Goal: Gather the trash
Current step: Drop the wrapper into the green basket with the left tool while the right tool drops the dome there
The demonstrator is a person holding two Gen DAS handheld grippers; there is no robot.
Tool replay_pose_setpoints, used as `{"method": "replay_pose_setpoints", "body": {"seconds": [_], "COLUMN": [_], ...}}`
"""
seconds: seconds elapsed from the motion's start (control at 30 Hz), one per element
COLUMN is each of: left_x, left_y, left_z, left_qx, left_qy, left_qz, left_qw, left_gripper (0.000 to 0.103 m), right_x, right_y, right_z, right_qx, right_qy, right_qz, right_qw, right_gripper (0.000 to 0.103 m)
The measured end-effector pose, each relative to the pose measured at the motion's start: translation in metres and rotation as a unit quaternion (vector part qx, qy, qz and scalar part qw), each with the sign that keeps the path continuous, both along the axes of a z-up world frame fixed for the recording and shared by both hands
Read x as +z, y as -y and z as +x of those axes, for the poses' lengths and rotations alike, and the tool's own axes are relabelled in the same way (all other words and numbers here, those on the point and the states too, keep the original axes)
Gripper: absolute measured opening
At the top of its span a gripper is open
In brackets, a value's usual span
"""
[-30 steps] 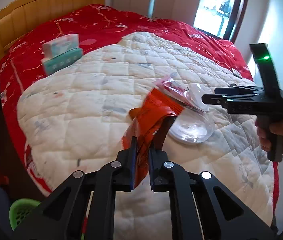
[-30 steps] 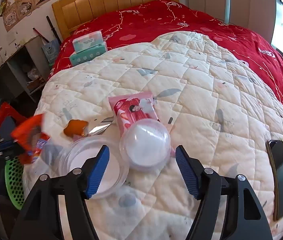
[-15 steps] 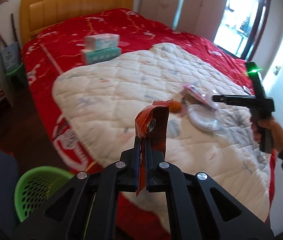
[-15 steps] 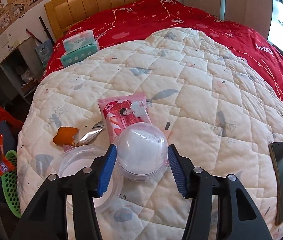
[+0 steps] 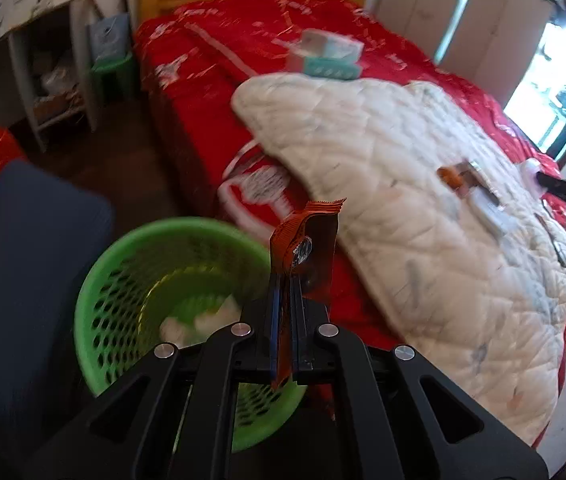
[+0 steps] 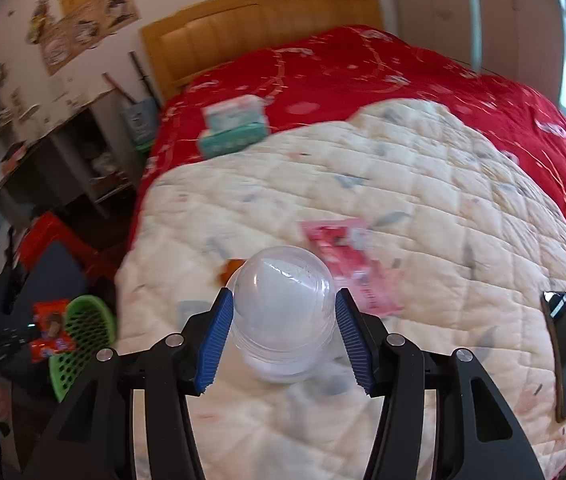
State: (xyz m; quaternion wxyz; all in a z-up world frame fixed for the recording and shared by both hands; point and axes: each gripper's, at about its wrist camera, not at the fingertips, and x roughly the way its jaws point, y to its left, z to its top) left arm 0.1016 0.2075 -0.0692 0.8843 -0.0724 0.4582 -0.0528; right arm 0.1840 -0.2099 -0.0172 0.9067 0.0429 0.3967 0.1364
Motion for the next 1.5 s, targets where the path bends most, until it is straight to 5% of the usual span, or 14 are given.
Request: {"method": "replay_pose_setpoints", "body": {"seconds": [0.37, 0.43, 0.5, 0.67, 1.0, 1.5], "left_x": [-0.035, -0.042, -0.045, -0.045, -0.038, -0.035], "left_y": [-0.040, -0.047, -0.053, -0.063, -0.080, -0.093], "left_z": [-0.027, -0.031, -0.036, -0.050, -0.072, -0.095], "left_qx": [0.051, 0.059, 0.070, 0.084, 0.114, 0.134], "left_qy": [-0.053, -0.062, -0.066, -0.060, -0.047, -0.038], "left_qz": [-0.007, -0.013, -0.018, -0.023, -0.019, -0.019], "left_qw": [0.9973, 0.9963, 0.9952, 0.9943, 0.9922, 0.9901], "left_gripper": [0.007, 0.015, 0.039, 0.052, 0.066, 0.070], "right_x": [0.014, 0.016, 0.016, 0.012, 0.002, -0.029], "right_y": [-0.089, -0.103, -0.117, -0.152, -0.219, -0.313], "right_z": [-0.039, -0.042, -0.046, -0.052, -0.060, -0.068], "right_qx": [0.090, 0.104, 0.118, 0.150, 0.214, 0.277], "right_qy": [0.009, 0.010, 0.008, 0.003, -0.014, -0.053], "right_qz": [0.016, 0.015, 0.016, 0.015, 0.014, 0.018], "right_qw": [0.996, 0.994, 0.993, 0.989, 0.977, 0.959], "right_gripper": [0.051, 0.051, 0.051, 0.051, 0.051, 0.052]}}
